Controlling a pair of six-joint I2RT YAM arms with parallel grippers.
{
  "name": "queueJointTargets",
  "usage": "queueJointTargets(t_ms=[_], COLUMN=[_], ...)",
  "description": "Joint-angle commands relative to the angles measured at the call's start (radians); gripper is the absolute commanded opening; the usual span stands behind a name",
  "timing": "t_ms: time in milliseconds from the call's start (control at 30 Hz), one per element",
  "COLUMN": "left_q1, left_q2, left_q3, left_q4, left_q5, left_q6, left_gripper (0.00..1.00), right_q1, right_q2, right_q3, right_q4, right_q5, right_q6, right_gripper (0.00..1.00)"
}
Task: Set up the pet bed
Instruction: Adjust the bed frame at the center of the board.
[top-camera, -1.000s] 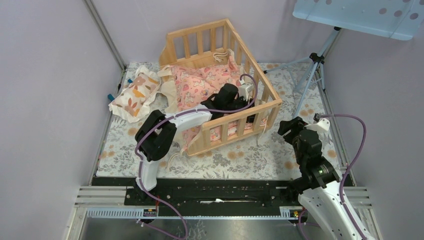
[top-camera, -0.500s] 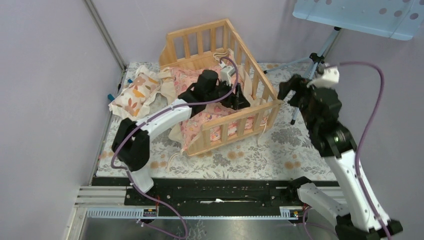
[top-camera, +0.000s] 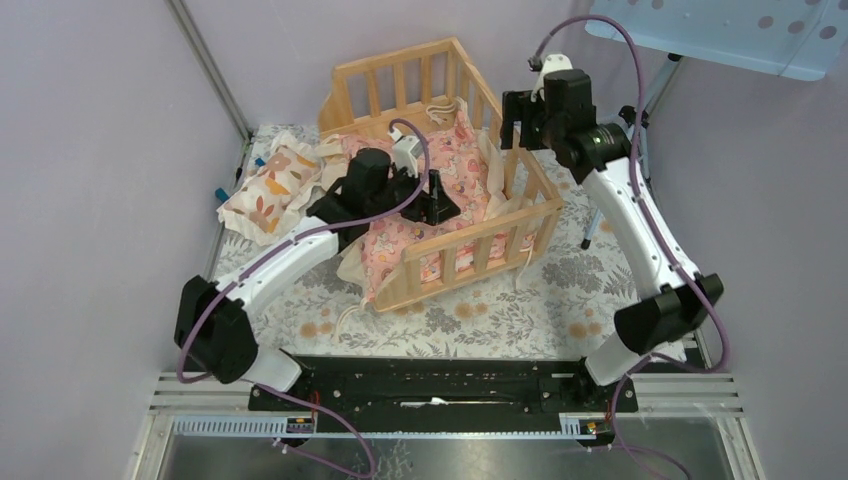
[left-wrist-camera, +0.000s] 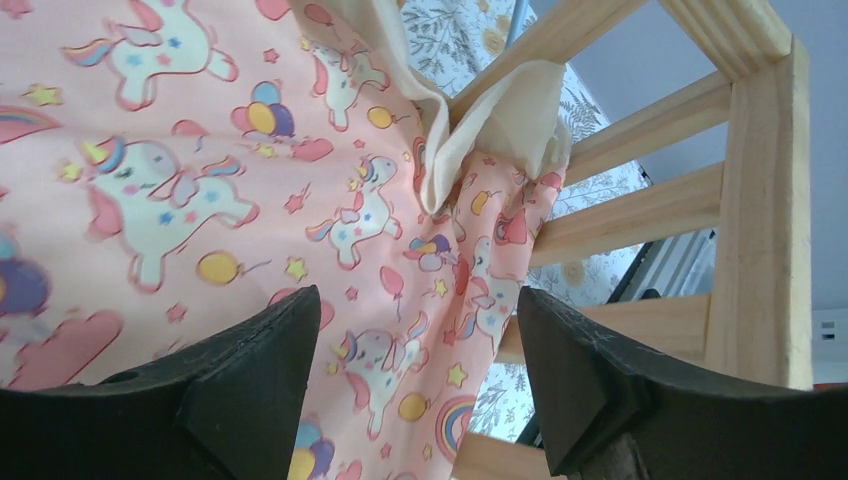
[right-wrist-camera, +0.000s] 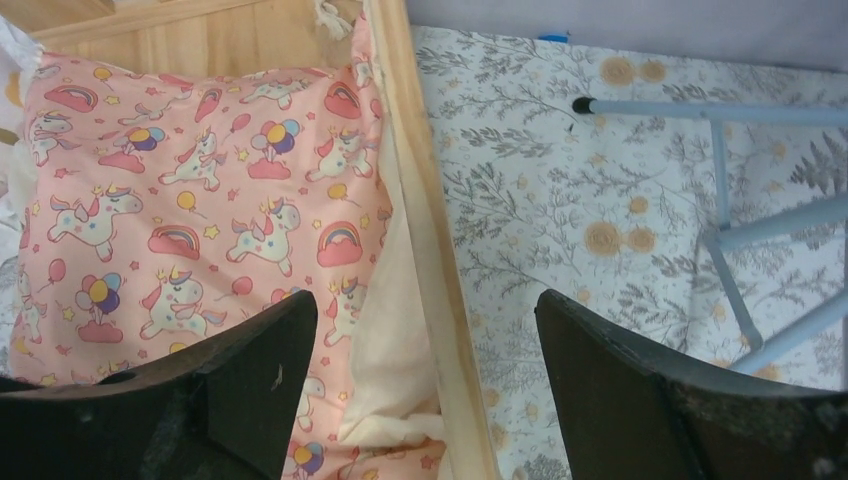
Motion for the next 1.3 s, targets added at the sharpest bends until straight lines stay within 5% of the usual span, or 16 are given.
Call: queueJointTargets(t_ms=[0, 533, 733, 1067, 1267], left_q1=[0.022, 0.044, 0.047, 0.049, 0.051], left_q2=[-0.113, -0.238, -0.247, -0.275, -0.292], left_q3=[-0.035, -0.098, -0.099, -0.076, 0.018], left_q4=[-0.007, -0.049, -0.058, -0.081, -0.182], left_q5=[-0.065, -0.131, -0.137, -0.161, -0.269], left_q6=[0.029, 0.026, 0.029, 0.033, 0.094], left_gripper=[0.77, 0.78, 0.78, 0.78, 0.80], right_q1=[-0.004, -0.003, -0.004, -0.004, 0.025], right_q2=[0.115, 0.602, 0.634, 0.533, 0.336], right_q3=[0.179, 0.762, 0.752, 0.610, 0.348], right_q4=[-0.086, -0.297, -0.269, -0.171, -0.068], right_q5=[-0.030, 0.013, 0.006, 0.122, 0.267], right_q6=[-0.074, -0.165, -0.166, -0.018, 0.137], right_gripper=[0.86, 0.67, 0.57, 0.00, 0.00])
